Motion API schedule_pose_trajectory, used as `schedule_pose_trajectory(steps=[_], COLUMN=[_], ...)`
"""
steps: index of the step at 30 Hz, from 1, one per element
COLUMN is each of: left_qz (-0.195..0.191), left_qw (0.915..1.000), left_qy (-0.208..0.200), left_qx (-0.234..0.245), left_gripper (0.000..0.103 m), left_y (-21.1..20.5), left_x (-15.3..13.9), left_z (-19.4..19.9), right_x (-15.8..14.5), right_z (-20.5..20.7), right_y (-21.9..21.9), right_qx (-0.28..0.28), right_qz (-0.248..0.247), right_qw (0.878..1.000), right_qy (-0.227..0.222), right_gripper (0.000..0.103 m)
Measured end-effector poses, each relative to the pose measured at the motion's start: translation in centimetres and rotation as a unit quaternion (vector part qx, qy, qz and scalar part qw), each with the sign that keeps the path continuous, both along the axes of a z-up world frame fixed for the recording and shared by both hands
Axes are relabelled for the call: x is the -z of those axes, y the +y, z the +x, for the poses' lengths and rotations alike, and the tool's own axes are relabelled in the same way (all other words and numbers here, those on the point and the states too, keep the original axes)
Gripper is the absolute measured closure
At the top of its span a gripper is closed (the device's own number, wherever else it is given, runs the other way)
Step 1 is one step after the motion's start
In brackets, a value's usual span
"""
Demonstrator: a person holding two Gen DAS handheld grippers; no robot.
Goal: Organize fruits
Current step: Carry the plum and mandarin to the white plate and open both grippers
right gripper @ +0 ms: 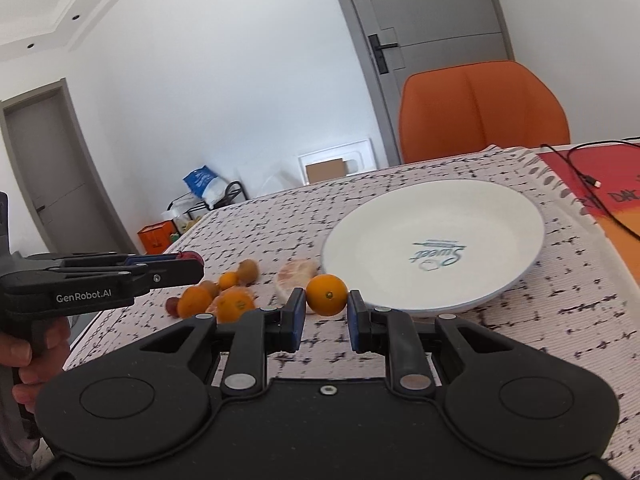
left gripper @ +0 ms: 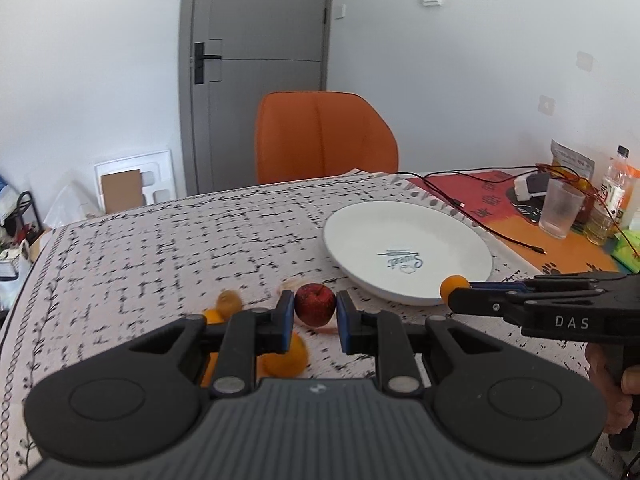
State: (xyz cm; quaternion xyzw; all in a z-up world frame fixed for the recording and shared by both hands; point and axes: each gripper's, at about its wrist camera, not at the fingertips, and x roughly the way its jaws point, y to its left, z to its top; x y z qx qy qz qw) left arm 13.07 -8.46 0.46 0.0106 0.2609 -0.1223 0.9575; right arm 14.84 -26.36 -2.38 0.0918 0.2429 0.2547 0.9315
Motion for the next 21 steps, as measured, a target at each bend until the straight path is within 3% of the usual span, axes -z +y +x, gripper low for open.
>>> schedule_pose_trajectory(steps=[21], left_qz=[0.023], left_qw=[0.9972], left_qy=[0.01], left_qx=[0.07], left_gripper=[0.082], left_y=[-6.1], left_x=[0.4], left_z=[5.0], right_x=[0.6], right_z=[2.8], right_y=[-3.6], right_qx=[0.048], right_qz=[0.001], right_qw=[0.999], right_qy=[0.001], right_gripper=[0.082])
